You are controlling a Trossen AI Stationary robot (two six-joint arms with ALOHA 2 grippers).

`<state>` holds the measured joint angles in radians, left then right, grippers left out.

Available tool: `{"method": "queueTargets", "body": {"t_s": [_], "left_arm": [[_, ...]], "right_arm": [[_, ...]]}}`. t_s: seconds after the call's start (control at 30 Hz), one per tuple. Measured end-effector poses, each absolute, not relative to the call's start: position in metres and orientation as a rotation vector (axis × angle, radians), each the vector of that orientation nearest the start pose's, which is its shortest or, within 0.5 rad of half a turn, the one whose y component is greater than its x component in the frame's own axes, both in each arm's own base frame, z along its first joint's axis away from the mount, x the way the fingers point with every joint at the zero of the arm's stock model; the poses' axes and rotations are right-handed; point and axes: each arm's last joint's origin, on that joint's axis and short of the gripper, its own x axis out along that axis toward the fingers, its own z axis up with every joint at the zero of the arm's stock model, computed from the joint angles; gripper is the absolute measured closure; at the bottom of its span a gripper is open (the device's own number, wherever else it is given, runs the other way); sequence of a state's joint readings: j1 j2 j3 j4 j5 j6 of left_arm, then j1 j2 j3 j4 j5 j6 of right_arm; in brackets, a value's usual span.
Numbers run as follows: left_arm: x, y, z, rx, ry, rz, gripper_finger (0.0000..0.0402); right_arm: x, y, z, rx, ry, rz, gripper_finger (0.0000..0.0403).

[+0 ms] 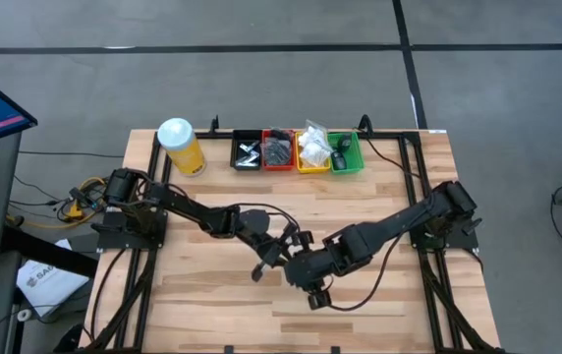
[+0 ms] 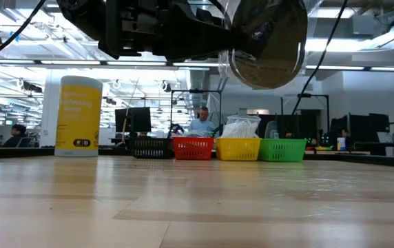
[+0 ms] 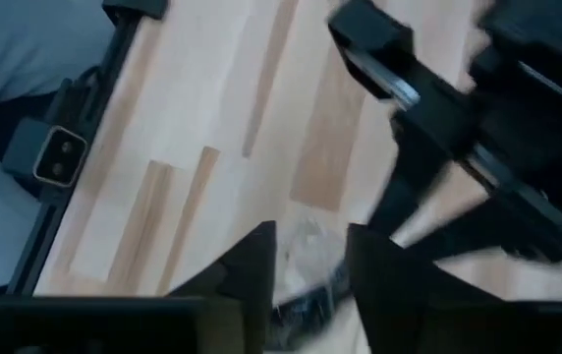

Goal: Pick & Place Travel size toiletries
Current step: Put the hairbrush into the red bin

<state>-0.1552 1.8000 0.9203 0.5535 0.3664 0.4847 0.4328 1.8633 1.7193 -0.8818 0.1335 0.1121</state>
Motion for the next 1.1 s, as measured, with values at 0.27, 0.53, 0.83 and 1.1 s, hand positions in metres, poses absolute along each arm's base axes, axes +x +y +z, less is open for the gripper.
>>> {"method": "queueTargets", "body": {"t_s": [0.27,0.53,0.83,1.1], "left_arm": [[0.367,-0.05,0.172,0.41,0.324,-0.433,0.04],[0.367,-0.015,0.176,0.278,0.406,-0.217,0.04],[0.331,0.031,0.194,0.147,0.454,0.066,0.04],[0.285,0.065,0.219,0.11,0.393,0.249,0.04]], "right_arm": [[0.358,0.144,0.314,-0.217,1.057,0.003,0.0242],[0.349,0.137,0.311,-0.252,1.109,-0.199,0.0258],[0.335,0.134,0.31,-0.29,1.114,-0.428,0.0275],[0.328,0.13,0.293,-0.32,1.113,-0.519,0.0288]]}}
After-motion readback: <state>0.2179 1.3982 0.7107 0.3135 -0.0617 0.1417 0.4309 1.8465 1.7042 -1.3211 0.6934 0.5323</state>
